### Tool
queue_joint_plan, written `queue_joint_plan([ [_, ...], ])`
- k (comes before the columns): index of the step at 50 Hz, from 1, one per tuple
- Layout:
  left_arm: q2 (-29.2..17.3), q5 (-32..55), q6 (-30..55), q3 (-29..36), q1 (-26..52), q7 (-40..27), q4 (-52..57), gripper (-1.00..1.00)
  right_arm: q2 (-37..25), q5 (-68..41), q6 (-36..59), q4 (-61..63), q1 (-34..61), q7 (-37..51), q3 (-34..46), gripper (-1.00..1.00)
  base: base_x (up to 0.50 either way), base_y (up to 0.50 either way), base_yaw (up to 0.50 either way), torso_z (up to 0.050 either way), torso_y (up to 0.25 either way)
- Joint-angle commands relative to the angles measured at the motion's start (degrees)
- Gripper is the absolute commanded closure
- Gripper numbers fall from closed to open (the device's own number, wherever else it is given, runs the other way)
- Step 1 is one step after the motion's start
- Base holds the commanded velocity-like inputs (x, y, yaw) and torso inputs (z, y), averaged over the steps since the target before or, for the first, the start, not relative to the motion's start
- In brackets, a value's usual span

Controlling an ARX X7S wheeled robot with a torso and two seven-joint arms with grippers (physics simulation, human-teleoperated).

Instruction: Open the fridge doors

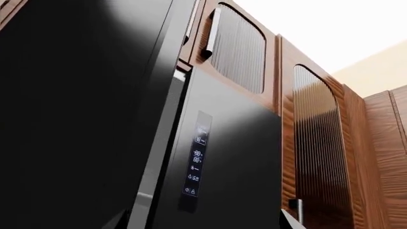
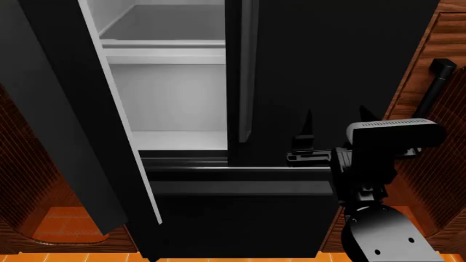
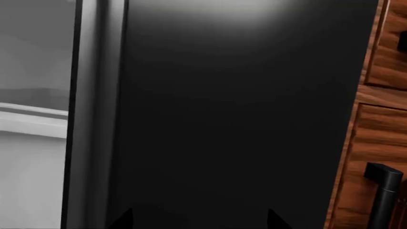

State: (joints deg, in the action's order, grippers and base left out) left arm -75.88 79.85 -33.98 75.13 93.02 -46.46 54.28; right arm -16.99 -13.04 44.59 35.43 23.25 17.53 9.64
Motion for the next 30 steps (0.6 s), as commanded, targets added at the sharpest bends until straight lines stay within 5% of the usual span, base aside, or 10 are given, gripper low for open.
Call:
queue_joint_plan([
  [1, 9.7, 2.4, 3.4, -2.7, 3.9, -0.1, -5.4, -1.00, 1.1, 0.1, 0.3, 0.3, 0.0, -1.6, -1.2, -1.00, 0.00, 0.00, 0.00, 0.000, 0.000],
  [30, 23.7, 8.2, 5.8, -3.2, 7.1, 2.0, -16.1, -1.00, 0.7, -0.4, 0.3, 0.1, 0.2, -1.0, -0.9, -1.00, 0.00, 0.00, 0.00, 0.000, 0.000],
])
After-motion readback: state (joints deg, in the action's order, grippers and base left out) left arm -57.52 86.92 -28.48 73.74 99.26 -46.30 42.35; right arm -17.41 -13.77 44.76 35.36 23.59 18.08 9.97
